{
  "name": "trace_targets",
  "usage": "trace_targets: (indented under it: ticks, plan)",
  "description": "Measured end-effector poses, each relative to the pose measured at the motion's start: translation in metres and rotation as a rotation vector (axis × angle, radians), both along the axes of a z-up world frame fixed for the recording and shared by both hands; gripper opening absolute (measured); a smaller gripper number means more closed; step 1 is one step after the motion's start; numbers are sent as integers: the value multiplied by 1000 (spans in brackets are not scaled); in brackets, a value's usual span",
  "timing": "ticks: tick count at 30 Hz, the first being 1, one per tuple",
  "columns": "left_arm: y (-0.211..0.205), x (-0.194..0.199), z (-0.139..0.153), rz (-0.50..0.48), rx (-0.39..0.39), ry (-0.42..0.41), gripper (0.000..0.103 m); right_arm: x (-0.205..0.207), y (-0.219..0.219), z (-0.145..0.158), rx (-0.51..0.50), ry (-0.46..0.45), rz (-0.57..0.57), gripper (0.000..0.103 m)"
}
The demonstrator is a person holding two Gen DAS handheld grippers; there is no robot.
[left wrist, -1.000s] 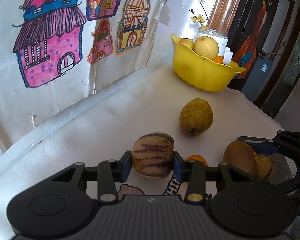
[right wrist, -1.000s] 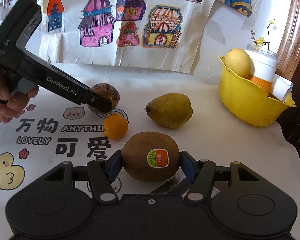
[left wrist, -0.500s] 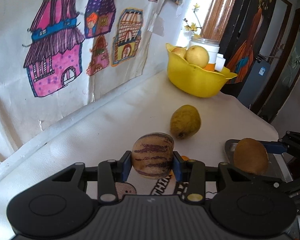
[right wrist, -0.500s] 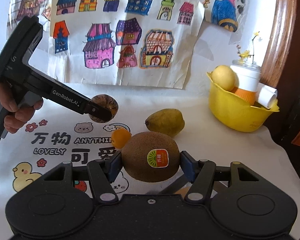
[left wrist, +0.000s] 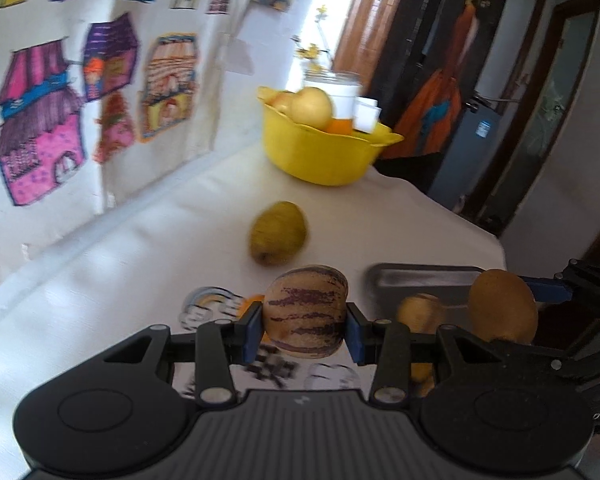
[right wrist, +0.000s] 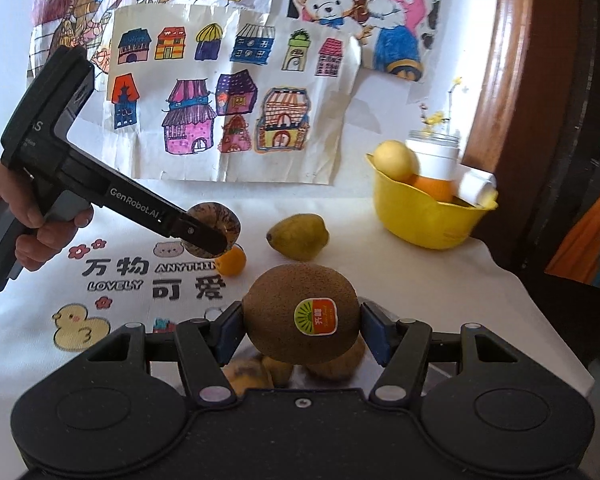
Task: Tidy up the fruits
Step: 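Carry the pepino in left tool over the tray while right tool carries the kiwi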
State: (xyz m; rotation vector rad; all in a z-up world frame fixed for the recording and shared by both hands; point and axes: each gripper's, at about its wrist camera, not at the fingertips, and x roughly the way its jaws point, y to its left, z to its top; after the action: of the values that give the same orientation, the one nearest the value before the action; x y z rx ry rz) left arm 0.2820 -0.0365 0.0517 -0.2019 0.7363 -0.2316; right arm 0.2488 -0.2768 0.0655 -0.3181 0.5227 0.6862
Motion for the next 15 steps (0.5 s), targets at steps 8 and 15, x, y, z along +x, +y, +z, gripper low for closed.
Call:
trace_targets:
  ticks: [8,15]
  plan:
    - [-40,-11,4,-88,-3,-12,46,-33,-42,-9,16,27,-52,63]
    - [-75,-21,0,-170,-9,-14,46,-58,-75,-22,15,37,-103,63]
